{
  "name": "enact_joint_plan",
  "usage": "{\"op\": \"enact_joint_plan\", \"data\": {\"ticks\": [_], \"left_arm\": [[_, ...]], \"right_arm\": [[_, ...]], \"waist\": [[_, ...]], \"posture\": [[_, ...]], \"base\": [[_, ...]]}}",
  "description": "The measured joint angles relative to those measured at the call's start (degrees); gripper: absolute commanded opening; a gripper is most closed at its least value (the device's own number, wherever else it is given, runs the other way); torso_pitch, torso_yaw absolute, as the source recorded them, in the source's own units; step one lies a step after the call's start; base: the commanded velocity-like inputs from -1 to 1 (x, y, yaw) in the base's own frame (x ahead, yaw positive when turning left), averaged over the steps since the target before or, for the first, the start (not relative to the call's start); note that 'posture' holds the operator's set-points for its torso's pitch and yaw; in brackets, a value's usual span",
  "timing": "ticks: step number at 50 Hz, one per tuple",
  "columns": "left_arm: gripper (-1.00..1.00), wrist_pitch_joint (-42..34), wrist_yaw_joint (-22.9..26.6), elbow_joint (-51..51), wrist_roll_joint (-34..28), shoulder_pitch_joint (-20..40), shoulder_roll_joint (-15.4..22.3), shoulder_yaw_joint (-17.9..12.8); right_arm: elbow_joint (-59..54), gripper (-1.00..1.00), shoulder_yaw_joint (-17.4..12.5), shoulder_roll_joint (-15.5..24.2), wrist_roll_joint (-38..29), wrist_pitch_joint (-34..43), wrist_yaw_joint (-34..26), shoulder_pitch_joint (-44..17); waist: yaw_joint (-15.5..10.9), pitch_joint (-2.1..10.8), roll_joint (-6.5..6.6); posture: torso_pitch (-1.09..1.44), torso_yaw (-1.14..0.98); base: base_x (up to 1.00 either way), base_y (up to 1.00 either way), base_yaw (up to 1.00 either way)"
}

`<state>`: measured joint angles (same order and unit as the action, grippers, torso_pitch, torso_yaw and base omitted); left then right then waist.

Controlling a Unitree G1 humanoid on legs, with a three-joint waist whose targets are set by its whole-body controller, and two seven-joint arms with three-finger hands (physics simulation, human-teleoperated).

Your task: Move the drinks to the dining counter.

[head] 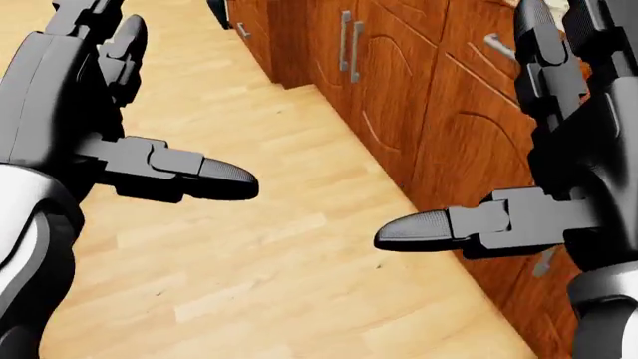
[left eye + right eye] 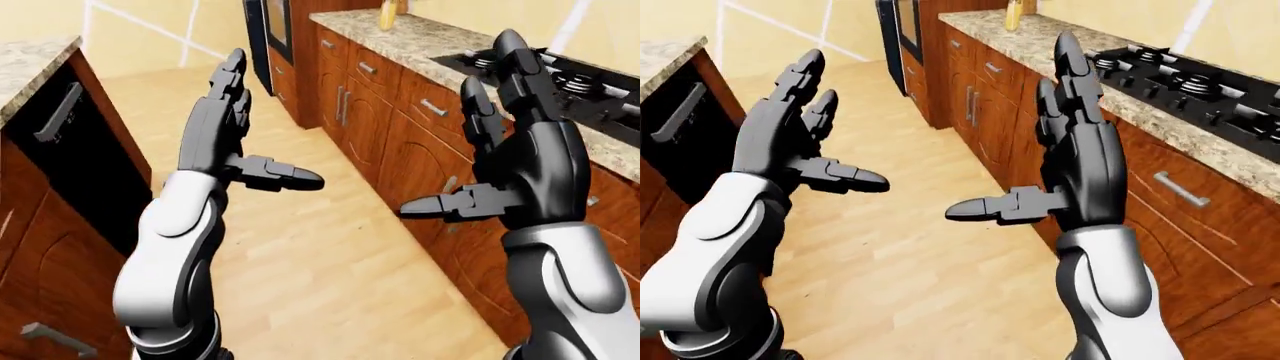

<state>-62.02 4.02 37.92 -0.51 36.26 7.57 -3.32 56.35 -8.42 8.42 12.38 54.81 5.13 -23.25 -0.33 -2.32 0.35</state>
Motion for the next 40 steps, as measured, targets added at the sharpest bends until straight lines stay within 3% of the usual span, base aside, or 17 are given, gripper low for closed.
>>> {"op": "enact_joint_plan", "data": {"ticks": [4,6,12,17,20,21,22,24,29,32,34,35,37,40], "left_arm": [[1.00,0.07,-0.03,0.39,-0.34,-0.29,-0.11,-0.06],[1.00,0.12,0.50,0.81,0.21,-0.72,-0.96,1.38],[1.00,-2.07,1.15,1.19,1.01,-1.20,-0.21,0.61],[1.00,-1.02,0.71,3.42,0.15,-1.14,0.04,-0.10],[1.00,-1.11,0.78,4.14,0.20,-0.72,-0.25,0.44],[1.00,-0.92,0.84,4.17,0.22,-0.61,-0.24,0.62],[1.00,-0.74,0.91,4.13,0.19,-1.13,-0.01,0.62],[1.00,-1.39,1.01,3.94,-0.01,-2.27,-0.02,0.49],[1.00,-2.76,1.33,5.28,-0.48,-1.64,0.13,0.35],[1.00,-2.74,1.55,6.74,-0.52,-0.39,0.44,-0.55],[1.00,-2.67,1.55,6.74,-0.44,-1.22,-0.09,-0.14],[1.00,-3.01,1.70,6.00,-0.16,-1.43,-0.29,0.47],[1.00,-3.87,1.96,5.50,0.39,-1.56,-0.24,0.95],[1.00,-4.31,1.87,7.36,0.59,-0.77,-0.05,0.37]], "right_arm": [[0.27,1.00,-0.08,0.34,0.20,-0.37,-0.22,-0.05],[0.63,1.00,-1.00,1.02,-0.76,-0.13,0.35,0.27],[-1.10,1.00,0.72,0.40,-2.68,2.09,0.51,-0.27],[1.15,1.00,0.86,0.07,-2.28,0.60,-0.83,-0.48],[0.91,1.00,0.48,-0.07,-2.45,-0.47,-1.12,-0.26],[0.73,1.00,0.39,-0.11,-2.45,-0.77,-1.22,-0.31],[0.54,1.00,0.66,-0.66,-2.32,-0.97,-1.37,0.13],[0.34,1.00,1.12,-0.84,-1.82,-0.25,-1.72,1.22],[0.28,1.00,-0.74,0.31,-0.96,0.89,-1.69,-1.06],[0.59,1.00,-0.72,0.60,-0.76,0.03,-1.30,-1.56],[-0.33,1.00,-0.60,0.61,-0.67,-0.29,-1.20,-0.42],[-1.11,1.00,-0.81,0.62,-0.78,-0.10,-1.07,0.32],[-3.01,1.00,-0.92,0.90,-1.18,0.28,-0.81,0.14],[-2.78,1.00,-1.27,1.54,-1.57,0.16,-0.77,-1.27]], "waist": [[0.43,0.66,-3.92],[0.80,0.00,-2.13],[0.28,-2.41,0.20],[0.51,-2.05,1.23],[1.66,-1.24,2.90],[1.59,-0.45,4.01],[0.77,-0.43,4.25],[0.39,-0.80,3.57],[-1.30,1.18,1.30],[-1.70,2.26,-1.81],[-1.35,-0.77,-1.38],[-0.76,-1.67,-2.18],[-0.01,-0.54,-3.62],[0.57,0.27,-3.25]], "posture": [[0.00,0.00],[0.00,0.00],[0.00,0.00],[0.00,0.00],[0.00,0.00],[0.00,0.00],[0.00,0.00],[0.00,0.00],[0.00,0.00],[0.00,0.00],[0.00,0.00],[0.00,0.00],[0.00,0.00],[0.00,0.00]], "base": [[0.00,-0.10,-0.75],[0.00,0.00,0.00],[0.34,0.00,0.00],[0.93,0.00,0.00],[0.99,0.00,0.00],[1.00,0.00,0.00],[1.00,0.00,0.00],[1.00,0.00,0.00],[1.00,0.00,0.00],[1.00,0.00,0.00],[1.00,0.00,0.00],[1.00,0.00,0.00],[1.00,0.00,0.00],[1.00,0.00,0.00]]}}
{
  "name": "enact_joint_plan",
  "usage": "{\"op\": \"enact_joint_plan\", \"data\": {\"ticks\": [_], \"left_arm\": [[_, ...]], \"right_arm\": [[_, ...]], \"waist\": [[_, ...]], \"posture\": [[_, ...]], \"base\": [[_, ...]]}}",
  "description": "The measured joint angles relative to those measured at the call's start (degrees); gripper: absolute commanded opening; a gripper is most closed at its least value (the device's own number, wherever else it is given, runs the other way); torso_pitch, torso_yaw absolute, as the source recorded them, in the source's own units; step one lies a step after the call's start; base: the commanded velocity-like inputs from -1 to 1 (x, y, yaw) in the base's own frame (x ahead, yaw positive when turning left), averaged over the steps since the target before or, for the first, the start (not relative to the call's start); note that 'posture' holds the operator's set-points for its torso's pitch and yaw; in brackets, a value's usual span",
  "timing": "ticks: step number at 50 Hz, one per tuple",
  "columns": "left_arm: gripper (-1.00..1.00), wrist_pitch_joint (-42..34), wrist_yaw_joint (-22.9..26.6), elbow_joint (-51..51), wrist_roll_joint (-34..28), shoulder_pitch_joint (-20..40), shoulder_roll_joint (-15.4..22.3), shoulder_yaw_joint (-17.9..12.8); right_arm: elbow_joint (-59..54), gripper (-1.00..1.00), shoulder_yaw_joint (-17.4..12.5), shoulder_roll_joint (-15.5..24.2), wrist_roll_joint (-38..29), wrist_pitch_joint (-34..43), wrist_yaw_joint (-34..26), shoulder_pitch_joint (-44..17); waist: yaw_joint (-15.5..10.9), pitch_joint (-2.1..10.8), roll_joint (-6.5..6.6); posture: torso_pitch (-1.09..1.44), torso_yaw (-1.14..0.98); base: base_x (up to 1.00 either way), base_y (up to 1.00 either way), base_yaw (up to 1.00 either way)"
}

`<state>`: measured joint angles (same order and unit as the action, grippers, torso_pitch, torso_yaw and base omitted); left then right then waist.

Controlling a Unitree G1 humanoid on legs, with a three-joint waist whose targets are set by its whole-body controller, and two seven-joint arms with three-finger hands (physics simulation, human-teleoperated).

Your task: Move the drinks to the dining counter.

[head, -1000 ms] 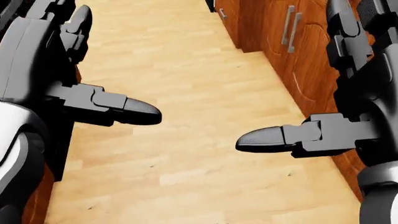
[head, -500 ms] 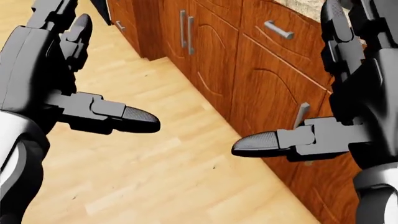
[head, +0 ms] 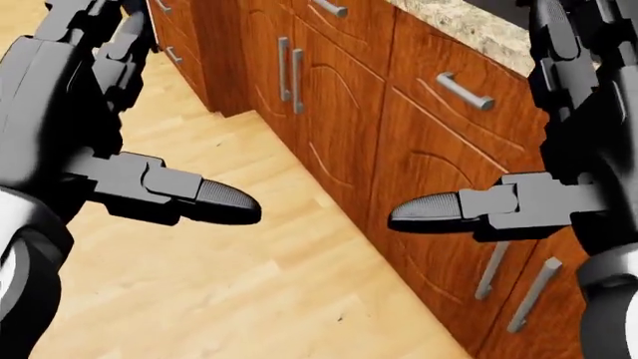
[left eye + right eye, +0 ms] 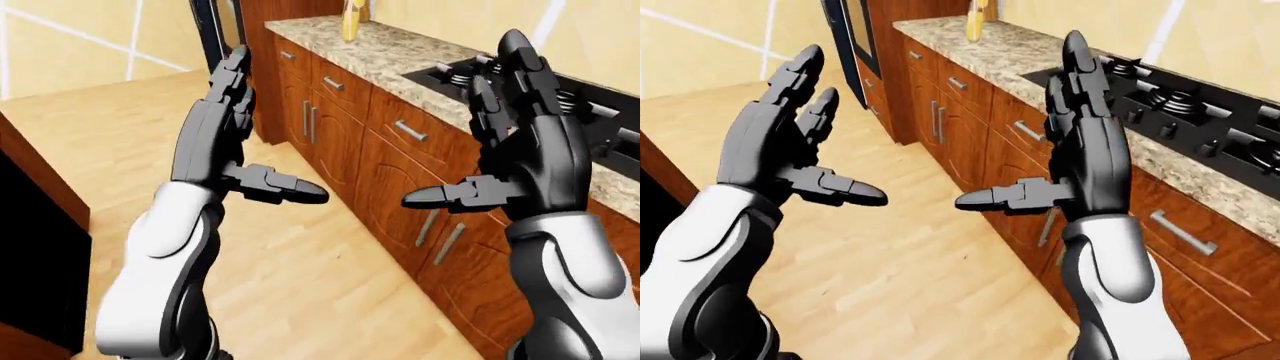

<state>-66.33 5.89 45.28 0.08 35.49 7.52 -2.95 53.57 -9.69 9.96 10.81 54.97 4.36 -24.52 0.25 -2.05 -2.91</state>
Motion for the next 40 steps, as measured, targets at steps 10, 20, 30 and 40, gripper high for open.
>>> {"op": "enact_joint_plan", "data": {"ticks": [10,20,30,40], "left_arm": [[1.00,-3.32,-0.79,1.16,0.49,0.79,0.84,-1.47],[1.00,-1.62,-1.31,3.15,1.42,2.18,1.44,-2.22],[1.00,-3.16,-1.61,3.22,2.37,1.87,2.00,-2.42],[1.00,-1.52,-1.91,3.08,2.75,1.86,1.91,-1.82]], "right_arm": [[0.11,1.00,1.38,-0.33,0.32,1.27,-0.20,0.58],[1.98,1.00,1.21,-0.39,-0.91,-1.06,-0.26,-0.33],[2.75,1.00,1.59,-0.62,-1.67,0.08,-0.35,-0.96],[2.66,1.00,0.76,-0.93,-1.97,-0.83,-0.39,-0.24]], "waist": [[-1.00,-1.52,5.88],[-2.75,-1.26,1.33],[-4.01,-1.11,4.09],[-3.14,-0.80,3.54]], "posture": [[0.00,0.00],[0.00,0.00],[0.00,0.00],[0.00,0.00]], "base": [[1.00,0.00,0.00],[0.84,0.31,0.00],[0.05,0.41,0.00],[0.56,0.42,0.00]]}}
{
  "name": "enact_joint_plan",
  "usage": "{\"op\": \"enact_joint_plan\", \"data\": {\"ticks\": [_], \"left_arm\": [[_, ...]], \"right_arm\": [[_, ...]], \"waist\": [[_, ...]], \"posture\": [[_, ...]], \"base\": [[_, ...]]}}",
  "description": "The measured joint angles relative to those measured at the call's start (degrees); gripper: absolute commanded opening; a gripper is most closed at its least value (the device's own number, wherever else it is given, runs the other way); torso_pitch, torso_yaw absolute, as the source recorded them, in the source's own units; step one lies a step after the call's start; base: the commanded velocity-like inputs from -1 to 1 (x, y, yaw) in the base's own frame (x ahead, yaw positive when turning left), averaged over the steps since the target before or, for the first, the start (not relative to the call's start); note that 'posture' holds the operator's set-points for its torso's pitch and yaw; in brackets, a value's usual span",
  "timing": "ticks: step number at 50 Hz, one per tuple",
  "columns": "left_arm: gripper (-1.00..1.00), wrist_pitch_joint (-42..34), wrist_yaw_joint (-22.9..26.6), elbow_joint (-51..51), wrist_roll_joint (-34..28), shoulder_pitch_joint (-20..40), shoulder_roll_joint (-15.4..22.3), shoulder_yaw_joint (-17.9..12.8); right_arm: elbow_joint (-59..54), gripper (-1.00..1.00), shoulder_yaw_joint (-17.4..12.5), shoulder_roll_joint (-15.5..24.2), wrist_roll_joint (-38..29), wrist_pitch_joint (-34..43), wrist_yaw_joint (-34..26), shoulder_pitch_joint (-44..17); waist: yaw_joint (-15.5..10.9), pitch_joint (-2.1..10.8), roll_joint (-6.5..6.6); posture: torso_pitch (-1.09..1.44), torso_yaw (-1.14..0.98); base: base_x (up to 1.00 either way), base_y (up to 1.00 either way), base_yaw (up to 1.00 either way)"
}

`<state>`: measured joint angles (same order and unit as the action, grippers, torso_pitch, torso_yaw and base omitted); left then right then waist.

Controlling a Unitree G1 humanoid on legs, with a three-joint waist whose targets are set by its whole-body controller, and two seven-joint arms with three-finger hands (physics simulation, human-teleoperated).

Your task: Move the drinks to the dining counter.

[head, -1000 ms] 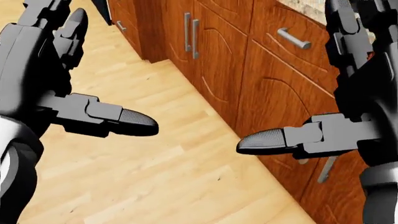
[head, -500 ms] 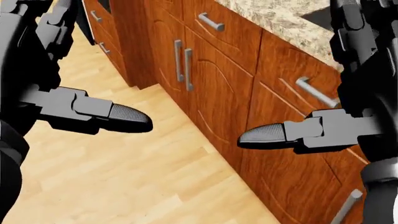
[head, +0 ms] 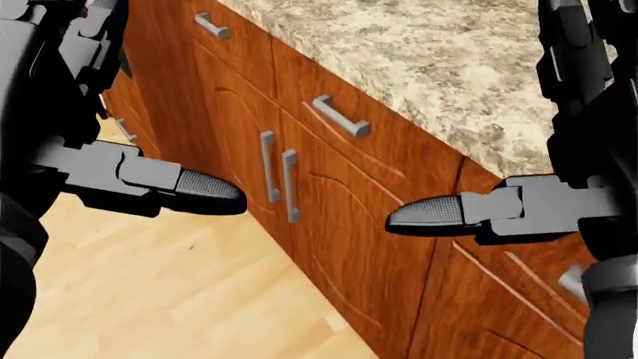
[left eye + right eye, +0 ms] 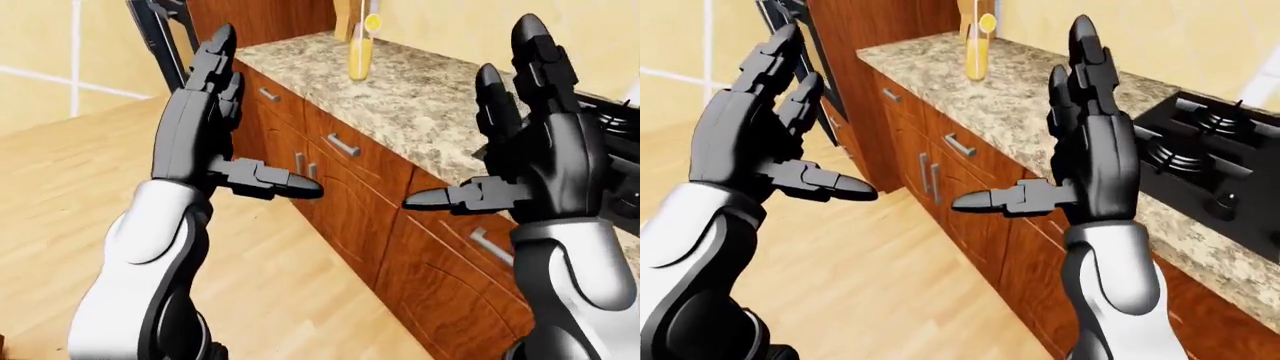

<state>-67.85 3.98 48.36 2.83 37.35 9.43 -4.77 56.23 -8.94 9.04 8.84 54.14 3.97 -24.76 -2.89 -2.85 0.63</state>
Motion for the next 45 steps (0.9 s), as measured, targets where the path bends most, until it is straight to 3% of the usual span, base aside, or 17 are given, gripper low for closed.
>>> {"op": "enact_joint_plan", "data": {"ticks": [5,7,9,12,15,18,20,22,24,27,33,34,36,39,41,45], "left_arm": [[1.00,-0.02,-0.16,-1.01,-0.20,-0.86,0.05,-0.38],[1.00,-0.18,-0.18,-1.09,-0.23,-0.75,0.11,-0.53],[1.00,-0.14,-0.11,-0.95,-0.04,-0.92,-0.26,-0.19],[1.00,-0.76,0.39,-1.77,0.71,-1.43,-0.32,0.63],[1.00,-0.85,0.31,-1.30,0.75,-0.97,-0.04,-0.12],[1.00,-0.37,-0.10,-0.33,0.49,-0.73,0.24,-0.91],[1.00,-1.19,-0.42,-0.99,0.28,-1.49,0.50,-1.64],[1.00,-2.29,-0.68,-1.45,0.16,-0.96,0.58,-1.66],[1.00,-2.07,-0.68,-0.69,0.38,-0.13,0.67,-1.32],[1.00,-0.68,-0.49,0.27,0.91,0.14,0.66,-0.87],[1.00,-0.57,-0.74,-1.42,0.79,-0.81,0.54,-0.89],[1.00,-0.69,-0.81,-1.32,0.73,-0.85,0.37,-0.87],[1.00,-1.05,-0.72,-1.20,0.93,-1.31,0.03,-0.26],[1.00,-1.68,-0.34,-0.88,1.50,-1.28,0.16,-0.02],[1.00,-1.67,-0.33,-0.22,1.55,-0.73,0.38,-0.56],[1.00,-0.79,-0.63,0.88,1.43,-0.17,0.48,-0.79]], "right_arm": [[-0.62,1.00,0.73,-0.18,0.42,-0.99,-0.28,0.55],[-0.81,1.00,0.71,-0.14,0.41,-0.53,-0.20,0.44],[-0.72,1.00,0.37,0.01,0.22,-0.16,0.01,0.60],[-1.54,1.00,0.03,-0.09,-0.21,0.89,0.43,0.99],[-0.90,1.00,0.40,-0.19,-0.12,0.61,0.42,0.70],[0.10,1.00,0.64,-0.31,0.23,0.07,0.14,0.44],[-0.53,1.00,1.60,-0.67,0.71,1.18,-0.10,0.61],[-0.52,1.00,1.63,-0.38,0.93,1.91,-0.23,0.58],[0.17,1.00,1.05,-0.30,0.72,1.55,-0.10,0.45],[1.26,1.00,0.01,-0.30,0.58,0.86,0.24,-0.22],[0.02,1.00,0.33,-0.18,1.13,0.21,0.33,0.32],[0.01,1.00,0.31,-0.05,1.18,0.23,0.33,0.41],[-0.09,1.00,-0.05,0.03,1.10,0.29,0.42,1.14],[-0.19,1.00,-0.33,-0.04,0.91,0.98,0.77,1.17],[0.35,1.00,-0.35,-0.02,1.06,0.78,0.91,0.44],[1.62,1.00,-0.82,0.05,1.58,-0.06,1.26,0.25]], "waist": [[1.38,-0.20,-1.86],[1.67,0.39,-2.72],[1.98,0.92,-2.46],[1.69,1.27,-3.28],[0.86,1.42,-1.91],[-0.14,0.37,2.11],[-1.14,-0.76,2.16],[-1.07,0.07,2.57],[-0.18,1.18,1.35],[1.11,0.77,-0.85],[2.45,1.84,-3.65],[2.44,1.71,-3.86],[2.91,1.06,-2.60],[2.98,1.73,-4.09],[2.74,2.08,-3.70],[2.56,1.62,-0.34]], "posture": [[0.00,0.00],[0.00,0.00],[0.00,0.00],[0.00,0.00],[0.00,0.00],[0.00,0.00],[0.00,0.00],[0.00,0.00],[0.00,0.00],[0.00,0.00],[0.00,0.00],[0.00,0.00],[0.00,0.00],[0.00,0.00],[0.00,0.00],[0.00,0.00]], "base": [[0.56,0.42,0.00],[0.15,0.41,0.00],[0.01,0.41,0.00],[0.00,0.41,0.00],[0.00,0.41,0.00],[0.00,0.43,0.00],[0.00,0.49,0.00],[0.00,0.51,0.00],[0.00,0.51,0.00],[0.00,0.35,0.00],[0.00,0.17,0.00],[0.00,0.17,0.00],[0.00,0.30,0.00],[0.00,0.40,0.00],[0.00,0.39,0.00],[-0.09,0.34,0.00]]}}
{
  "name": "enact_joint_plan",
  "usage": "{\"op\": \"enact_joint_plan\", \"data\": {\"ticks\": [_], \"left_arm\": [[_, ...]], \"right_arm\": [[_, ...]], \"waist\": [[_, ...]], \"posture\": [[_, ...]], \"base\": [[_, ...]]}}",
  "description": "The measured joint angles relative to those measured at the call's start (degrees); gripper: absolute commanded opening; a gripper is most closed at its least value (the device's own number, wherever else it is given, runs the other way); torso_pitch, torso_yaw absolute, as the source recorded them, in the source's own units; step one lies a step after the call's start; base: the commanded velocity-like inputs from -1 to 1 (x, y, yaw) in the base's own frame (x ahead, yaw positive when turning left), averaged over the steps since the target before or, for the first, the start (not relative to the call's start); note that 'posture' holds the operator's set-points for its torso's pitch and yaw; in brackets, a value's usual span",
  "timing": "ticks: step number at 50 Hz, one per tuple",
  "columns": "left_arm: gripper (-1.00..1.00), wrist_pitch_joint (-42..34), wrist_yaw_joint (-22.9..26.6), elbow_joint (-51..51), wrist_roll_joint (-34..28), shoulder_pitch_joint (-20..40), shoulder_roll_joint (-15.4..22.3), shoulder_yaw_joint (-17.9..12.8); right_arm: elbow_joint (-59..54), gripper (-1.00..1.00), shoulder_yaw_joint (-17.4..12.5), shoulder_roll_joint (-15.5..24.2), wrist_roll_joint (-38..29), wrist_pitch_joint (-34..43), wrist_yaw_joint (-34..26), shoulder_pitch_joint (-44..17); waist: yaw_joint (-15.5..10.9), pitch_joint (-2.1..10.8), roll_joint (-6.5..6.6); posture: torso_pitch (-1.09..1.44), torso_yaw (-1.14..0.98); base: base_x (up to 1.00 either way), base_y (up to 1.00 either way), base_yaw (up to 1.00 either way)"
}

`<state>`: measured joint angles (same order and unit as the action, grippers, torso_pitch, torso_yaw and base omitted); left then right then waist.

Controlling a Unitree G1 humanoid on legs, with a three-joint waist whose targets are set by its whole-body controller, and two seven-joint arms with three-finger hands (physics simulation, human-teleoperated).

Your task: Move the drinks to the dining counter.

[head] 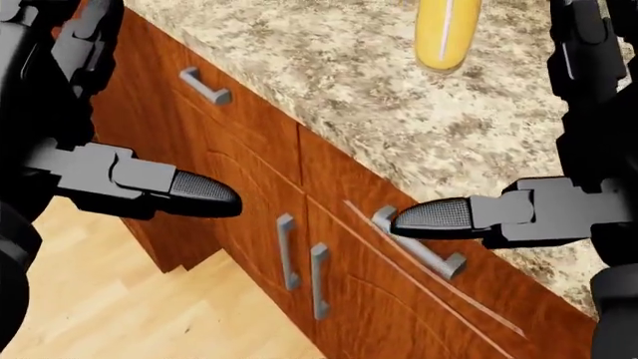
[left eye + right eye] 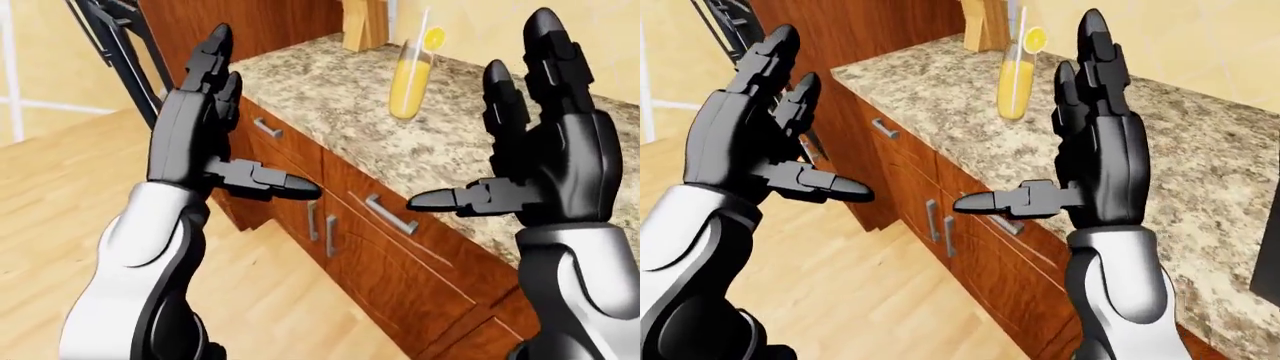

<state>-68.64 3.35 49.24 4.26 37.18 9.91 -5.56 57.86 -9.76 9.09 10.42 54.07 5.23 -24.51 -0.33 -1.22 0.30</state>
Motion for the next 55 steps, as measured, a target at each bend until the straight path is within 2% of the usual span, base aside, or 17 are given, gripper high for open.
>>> {"op": "enact_joint_plan", "data": {"ticks": [3,5,8,10,13,19,21,24,26,31,34,39,45,49,52,53,55], "left_arm": [[1.00,0.15,-0.06,-0.90,0.01,-0.06,0.09,0.36],[1.00,-0.78,-0.23,-1.99,-0.25,-0.54,0.22,-0.09],[1.00,-1.84,-0.56,-2.49,-0.78,-0.57,0.36,-0.48],[1.00,-1.49,-0.55,-2.06,-0.83,-0.07,0.34,-0.25],[1.00,-0.43,-0.24,-1.17,-0.53,-0.04,0.17,0.29],[1.00,0.08,-0.06,-1.38,-0.57,-0.53,0.10,-0.06],[1.00,-0.46,-0.31,-1.53,-0.94,-1.46,-0.01,-0.26],[1.00,-1.13,-0.42,-1.87,-1.16,-1.29,-0.22,0.00],[1.00,-0.86,-0.25,-1.73,-0.94,-0.74,-0.31,0.49],[1.00,0.08,0.18,-0.92,-0.48,0.00,-0.01,0.56],[1.00,-0.68,-0.02,-1.42,-0.88,-0.84,0.08,-0.24],[1.00,-0.85,-0.03,-1.24,-0.96,-0.07,0.26,-0.25],[1.00,-0.73,-0.23,-1.50,-1.08,0.66,0.14,-0.17],[1.00,-0.52,0.83,-1.46,0.36,0.00,-0.33,1.63],[1.00,-0.91,0.75,-1.70,0.25,-0.51,-0.09,0.54],[1.00,-1.12,0.56,-2.06,0.02,-0.80,-0.10,0.27],[1.00,-1.41,0.32,-2.20,-0.24,-0.92,-0.08,0.23]], "right_arm": [[-0.01,1.00,-0.15,0.07,0.31,-0.10,0.17,0.26],[-1.11,1.00,0.70,-0.10,0.76,0.43,0.02,0.53],[-1.46,1.00,1.01,-0.06,1.39,0.88,-0.23,0.47],[-0.92,1.00,0.45,0.05,1.47,0.71,-0.06,0.33],[-0.50,1.00,-0.03,0.10,1.21,-0.54,0.33,0.69],[-1.54,1.00,-0.42,0.13,2.18,-1.79,1.22,0.59],[-2.38,1.00,0.17,0.01,2.75,-1.43,1.21,1.06],[-3.53,1.00,-0.24,0.12,3.35,-0.83,1.27,2.04],[-3.09,1.00,-1.22,0.34,3.34,-0.61,1.86,1.53],[-1.84,1.00,-1.53,0.38,3.52,-1.71,2.87,0.81],[-2.68,1.00,-0.43,0.16,4.41,-0.54,2.80,1.50],[-2.40,1.00,-0.90,0.65,4.92,-0.22,3.16,0.77],[-1.88,1.00,-0.01,1.16,4.53,-1.31,2.90,1.05],[-2.46,1.00,0.28,1.34,1.37,-1.64,2.97,2.21],[-3.58,1.00,1.31,0.60,0.28,-0.79,2.07,2.08],[-3.87,1.00,1.45,0.40,0.09,-0.44,1.78,1.99],[-3.74,1.00,1.21,0.26,-0.38,-0.34,1.43,2.09]], "waist": [[-0.72,-0.22,2.59],[-1.49,-0.84,1.07],[-1.50,-0.79,1.53],[-0.79,-0.47,0.35],[0.01,-1.50,-2.15],[-1.10,-1.11,-4.35],[-0.48,-1.38,-2.47],[0.29,-0.47,-2.39],[0.66,-0.14,-1.36],[0.16,-1.70,4.47],[0.16,-1.88,4.54],[0.39,-1.11,1.24],[0.66,-0.37,-4.15],[-0.09,-2.33,-0.98],[-0.08,-2.62,-0.19],[0.13,-2.95,-0.51],[0.05,-2.16,-2.79]], "posture": [[0.00,0.00],[0.00,0.00],[0.00,0.00],[0.00,0.00],[0.00,0.00],[0.00,0.00],[0.00,0.00],[0.00,0.00],[0.00,0.00],[0.00,0.00],[0.00,0.00],[0.00,0.00],[0.00,0.00],[0.00,0.00],[0.00,0.00],[0.00,0.00],[0.00,0.00]], "base": [[-0.19,0.51,0.00],[-0.19,0.62,0.00],[-0.19,0.62,0.00],[-0.08,0.62,0.00],[0.00,0.34,0.00],[0.00,0.00,-0.01],[0.00,0.00,-0.87],[0.00,0.00,-1.00],[0.00,0.00,-1.00],[0.00,0.00,-1.00],[0.00,0.00,-1.00],[0.00,0.00,-1.00],[0.00,0.00,-0.78],[0.00,0.00,0.00],[0.15,0.20,0.00],[0.28,0.56,0.00],[0.31,0.71,0.00]]}}
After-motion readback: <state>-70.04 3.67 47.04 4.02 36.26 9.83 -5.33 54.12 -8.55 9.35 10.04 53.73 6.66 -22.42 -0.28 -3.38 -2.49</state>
